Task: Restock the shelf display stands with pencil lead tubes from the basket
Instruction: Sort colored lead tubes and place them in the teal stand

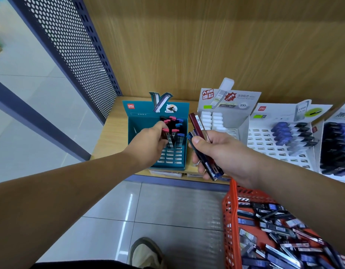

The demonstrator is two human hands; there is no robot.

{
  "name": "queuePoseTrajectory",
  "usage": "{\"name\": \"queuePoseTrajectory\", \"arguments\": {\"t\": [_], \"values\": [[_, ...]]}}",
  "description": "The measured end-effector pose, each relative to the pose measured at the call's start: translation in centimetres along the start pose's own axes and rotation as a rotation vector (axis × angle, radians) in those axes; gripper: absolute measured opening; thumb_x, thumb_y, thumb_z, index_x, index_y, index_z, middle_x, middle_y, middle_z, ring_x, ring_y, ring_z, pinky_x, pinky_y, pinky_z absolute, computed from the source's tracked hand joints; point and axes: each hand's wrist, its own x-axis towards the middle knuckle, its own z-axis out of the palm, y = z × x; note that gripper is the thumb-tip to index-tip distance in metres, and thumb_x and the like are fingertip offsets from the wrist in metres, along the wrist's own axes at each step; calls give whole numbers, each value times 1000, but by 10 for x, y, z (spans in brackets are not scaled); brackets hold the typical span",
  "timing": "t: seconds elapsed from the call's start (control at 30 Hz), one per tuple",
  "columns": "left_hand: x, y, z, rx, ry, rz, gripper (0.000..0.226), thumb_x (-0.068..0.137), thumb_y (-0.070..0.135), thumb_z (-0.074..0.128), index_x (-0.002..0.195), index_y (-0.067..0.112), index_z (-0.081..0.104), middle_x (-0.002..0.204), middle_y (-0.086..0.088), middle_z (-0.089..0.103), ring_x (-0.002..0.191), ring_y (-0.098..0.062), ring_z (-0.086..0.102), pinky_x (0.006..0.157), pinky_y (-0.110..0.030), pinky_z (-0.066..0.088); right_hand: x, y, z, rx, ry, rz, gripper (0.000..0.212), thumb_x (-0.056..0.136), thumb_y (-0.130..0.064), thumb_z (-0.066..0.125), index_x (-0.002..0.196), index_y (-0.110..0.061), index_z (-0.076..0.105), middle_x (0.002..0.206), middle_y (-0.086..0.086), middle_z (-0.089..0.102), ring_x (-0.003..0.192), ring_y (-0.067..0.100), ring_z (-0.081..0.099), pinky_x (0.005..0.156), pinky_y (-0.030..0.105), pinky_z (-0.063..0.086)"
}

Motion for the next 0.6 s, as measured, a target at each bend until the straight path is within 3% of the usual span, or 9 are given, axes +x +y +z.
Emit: {"name": "queuePoseTrajectory", "arguments": {"t": [0.07, 0.13, 0.33, 0.47, 0.6], "values": [[1, 9, 1, 107, -23, 15, 25, 104, 15, 56, 124, 23, 43, 91, -2, 67, 79, -18, 63, 69, -37, 52, 0, 0, 0, -1, -5, -3, 23, 108, -36, 52, 105, -14, 60, 82, 7, 69, 67, 21, 62, 60, 37, 56], [2, 15, 2, 204, -38, 39, 28, 102, 10, 56, 123, 19, 40, 89, -6, 65, 78, -22, 62, 67, -38, 50, 0, 0, -1, 0, -5, -5, 24, 108, -35, 52, 106, -12, 60, 81, 8, 69, 66, 21, 61, 59, 37, 55], [6, 13, 1, 307, -63, 90, 34, 100, 10, 58, 128, 17, 40, 95, -11, 68, 84, -28, 64, 75, -46, 56, -1, -2, -1, -35, -3, -9, 28, 108, -35, 52, 111, -8, 59, 84, 9, 69, 65, 21, 62, 59, 36, 55], [6, 5, 1, 76, 3, 61, 29, 100, 15, 60, 128, 21, 53, 96, -3, 72, 87, -23, 67, 81, -42, 57, 0, -10, 0, -102, 34, -37, 23, 108, -36, 51, 101, -15, 59, 82, 8, 69, 62, 20, 61, 55, 34, 54], [1, -12, 5, -49, 3, 44, 6, 100, 21, 62, 106, 20, 64, 91, 3, 71, 88, -18, 67, 81, -38, 55, 9, -25, 5, -161, 71, -71, 23, 108, -37, 50, 97, -18, 56, 77, 7, 68, 52, 19, 57, 47, 30, 47]]}}
